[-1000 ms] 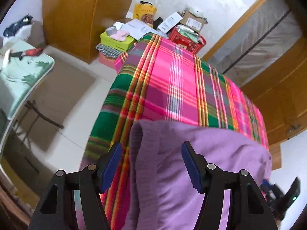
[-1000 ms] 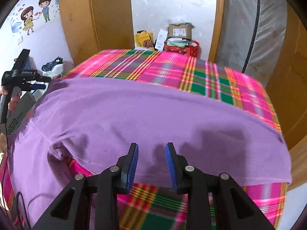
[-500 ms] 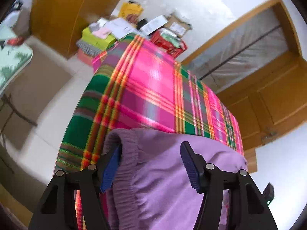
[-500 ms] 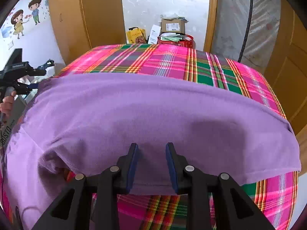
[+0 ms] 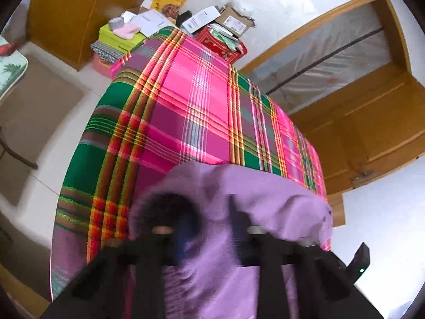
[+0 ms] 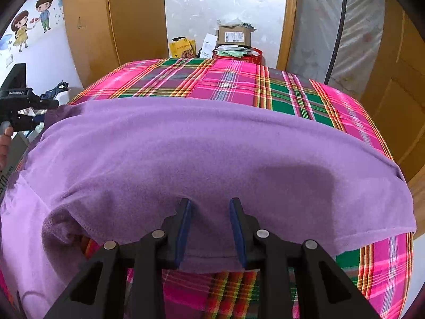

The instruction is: Fold clothes

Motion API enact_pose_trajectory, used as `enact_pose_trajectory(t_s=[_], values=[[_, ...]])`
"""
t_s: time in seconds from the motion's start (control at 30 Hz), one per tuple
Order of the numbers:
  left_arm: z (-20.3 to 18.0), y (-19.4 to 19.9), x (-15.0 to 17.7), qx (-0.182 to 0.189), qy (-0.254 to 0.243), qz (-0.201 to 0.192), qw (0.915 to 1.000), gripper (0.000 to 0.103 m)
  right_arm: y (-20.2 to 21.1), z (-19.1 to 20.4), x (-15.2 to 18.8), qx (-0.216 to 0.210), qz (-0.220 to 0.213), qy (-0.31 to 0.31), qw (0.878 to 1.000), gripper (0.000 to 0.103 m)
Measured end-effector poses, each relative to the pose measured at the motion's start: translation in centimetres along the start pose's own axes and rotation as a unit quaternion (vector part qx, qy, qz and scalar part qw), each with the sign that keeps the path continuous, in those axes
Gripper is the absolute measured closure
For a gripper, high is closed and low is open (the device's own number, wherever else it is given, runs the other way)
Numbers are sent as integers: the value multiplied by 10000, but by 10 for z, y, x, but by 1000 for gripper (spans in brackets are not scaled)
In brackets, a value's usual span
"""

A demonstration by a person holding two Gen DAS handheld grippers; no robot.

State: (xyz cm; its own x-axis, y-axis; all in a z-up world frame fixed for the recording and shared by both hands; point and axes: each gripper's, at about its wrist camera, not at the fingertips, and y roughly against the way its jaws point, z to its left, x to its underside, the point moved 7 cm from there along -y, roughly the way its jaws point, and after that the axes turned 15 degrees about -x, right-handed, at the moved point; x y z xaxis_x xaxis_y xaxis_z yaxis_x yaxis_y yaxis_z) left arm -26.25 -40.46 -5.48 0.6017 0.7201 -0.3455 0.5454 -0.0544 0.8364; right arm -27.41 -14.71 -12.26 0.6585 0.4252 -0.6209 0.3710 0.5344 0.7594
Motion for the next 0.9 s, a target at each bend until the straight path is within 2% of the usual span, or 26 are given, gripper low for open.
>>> enact_pose_trajectory(t_s=[0.07, 0.23, 0.37, 0.53, 0.67, 0.73, 0.8, 0.9], values=[[9, 1, -6, -169, 126, -186, 9996, 97, 0, 0, 0, 19, -9, -11, 10000, 72], [37, 4, -32, -248, 719, -524, 9957, 97, 1, 0, 0, 67, -59, -29, 10000, 72], [37, -10, -35, -576, 477, -503, 9959, 98, 0, 0, -1, 136, -48, -53, 9999, 72], [42, -8, -37, -509, 423, -455, 9968, 97, 0, -1, -1, 177, -68, -53, 9998, 71], [37, -2, -31, -687, 74, -519, 9963, 94, -1, -1, -2, 203, -99, -70, 9997, 70], [35, 4, -29, -770, -27, -539, 9956, 84, -1, 0, -2, 231, -70, -73, 9997, 70], [34, 16, -25, -822, -110, -542, 9951, 68, -1, 1, -3, 254, -36, -72, 9996, 70], [40, 42, -18, -931, -74, -699, 9932, 48, 6, 2, -3, 213, -86, -151, 9996, 70]])
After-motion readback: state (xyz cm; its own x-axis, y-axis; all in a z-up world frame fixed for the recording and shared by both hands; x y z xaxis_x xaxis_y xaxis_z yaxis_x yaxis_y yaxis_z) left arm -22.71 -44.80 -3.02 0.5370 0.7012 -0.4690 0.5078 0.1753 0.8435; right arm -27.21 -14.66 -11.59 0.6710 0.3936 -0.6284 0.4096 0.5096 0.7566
